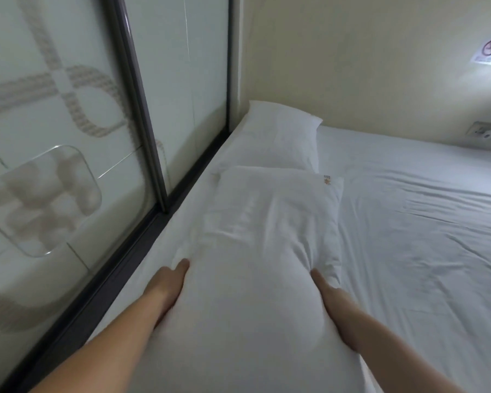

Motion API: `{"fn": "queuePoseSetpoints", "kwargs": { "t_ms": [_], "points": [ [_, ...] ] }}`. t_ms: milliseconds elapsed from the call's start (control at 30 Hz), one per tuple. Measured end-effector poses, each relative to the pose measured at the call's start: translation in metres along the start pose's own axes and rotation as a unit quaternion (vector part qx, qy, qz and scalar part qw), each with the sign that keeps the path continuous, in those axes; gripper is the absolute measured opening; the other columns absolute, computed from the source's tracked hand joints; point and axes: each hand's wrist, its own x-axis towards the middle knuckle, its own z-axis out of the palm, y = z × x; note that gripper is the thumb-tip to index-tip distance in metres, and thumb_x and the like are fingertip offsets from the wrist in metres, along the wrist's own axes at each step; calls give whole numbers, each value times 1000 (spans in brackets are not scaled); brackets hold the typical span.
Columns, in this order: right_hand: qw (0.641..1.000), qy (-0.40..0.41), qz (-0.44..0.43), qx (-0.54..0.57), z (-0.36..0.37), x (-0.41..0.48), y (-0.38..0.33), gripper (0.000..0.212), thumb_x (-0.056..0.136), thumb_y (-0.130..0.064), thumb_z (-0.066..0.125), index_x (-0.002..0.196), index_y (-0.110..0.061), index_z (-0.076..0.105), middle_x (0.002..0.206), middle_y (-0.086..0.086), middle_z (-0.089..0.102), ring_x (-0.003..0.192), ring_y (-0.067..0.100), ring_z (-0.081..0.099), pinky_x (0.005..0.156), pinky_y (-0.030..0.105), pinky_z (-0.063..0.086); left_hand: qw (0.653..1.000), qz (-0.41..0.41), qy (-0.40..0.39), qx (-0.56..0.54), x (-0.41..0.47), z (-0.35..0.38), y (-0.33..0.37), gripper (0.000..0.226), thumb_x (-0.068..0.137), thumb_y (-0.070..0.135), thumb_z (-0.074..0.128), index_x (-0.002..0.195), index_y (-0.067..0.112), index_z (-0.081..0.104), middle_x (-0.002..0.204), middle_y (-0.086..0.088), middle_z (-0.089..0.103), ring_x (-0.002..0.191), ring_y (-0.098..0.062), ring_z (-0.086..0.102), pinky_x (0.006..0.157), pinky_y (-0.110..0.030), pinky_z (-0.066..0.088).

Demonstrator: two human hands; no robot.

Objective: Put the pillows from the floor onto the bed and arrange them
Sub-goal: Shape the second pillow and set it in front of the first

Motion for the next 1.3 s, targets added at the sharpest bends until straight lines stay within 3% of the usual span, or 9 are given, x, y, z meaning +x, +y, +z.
{"fn": "queuePoseSetpoints", "kwargs": {
  "t_ms": [400,600,733,800,867,967,1067,1200,1300],
  "points": [
    [993,40,-92,-65,28,-5,17,84,79,-75,37,146,-25,34,141,15,53,124,34,53,105,40,39,991,-23,71,110,-26,-7,-54,68,97,52,29,136,-4,40,140,-25,49,125,-38,50,100,-39,39],
    [999,15,6,-31,30,0,37,104,72,-84,32,133,-3,54,132,20,58,118,37,54,105,43,38,981,-7,130,144,-18,-11,-34,62,98,49,30,130,-2,44,136,-25,52,123,-40,51,97,-42,39],
    [997,29,20,-65,27,-2,26,102,77,-79,33,140,0,42,143,21,47,125,37,47,100,39,36,975,-30,145,163,-23,-8,-33,63,95,51,34,135,3,39,140,-22,44,126,-40,44,102,-47,35],
    [976,126,-42,-175,28,-7,10,97,77,-75,33,146,-6,32,149,19,36,133,39,38,108,47,32,959,35,187,211,-28,-9,-24,64,94,53,32,141,10,33,144,-19,38,130,-38,38,104,-49,32],
    [912,225,-217,-264,40,-18,-7,75,89,-60,37,150,-17,25,156,12,26,141,33,28,112,47,24,928,172,217,250,-33,-3,-4,65,95,53,28,149,18,23,153,-15,28,138,-35,28,111,-51,24],
    [813,119,-432,-370,76,-35,-19,61,96,-55,27,152,-35,15,163,-6,7,150,17,5,120,41,7,880,322,116,330,-43,37,18,62,96,56,17,152,33,4,163,-2,-1,149,-25,-4,118,-50,-2],
    [845,54,-322,-424,77,-9,18,60,95,-54,18,152,-37,11,164,-9,0,150,16,-3,120,46,3,865,284,-28,412,-54,63,-3,65,92,62,12,151,39,-5,162,6,-17,148,-19,-15,118,-51,-7],
    [925,141,-77,-344,17,6,22,67,90,-51,25,150,-23,17,159,8,21,143,34,25,111,54,24,886,146,-13,441,-47,19,-20,78,86,72,10,152,33,0,163,3,-7,150,-22,-2,115,-56,-1],
    [890,195,-272,-311,22,-18,6,66,96,-47,32,153,-21,13,162,8,13,147,29,18,117,46,20,905,147,85,389,-52,3,-12,77,90,67,9,153,24,0,163,-7,-1,149,-29,1,117,-57,3]
  ]
}}
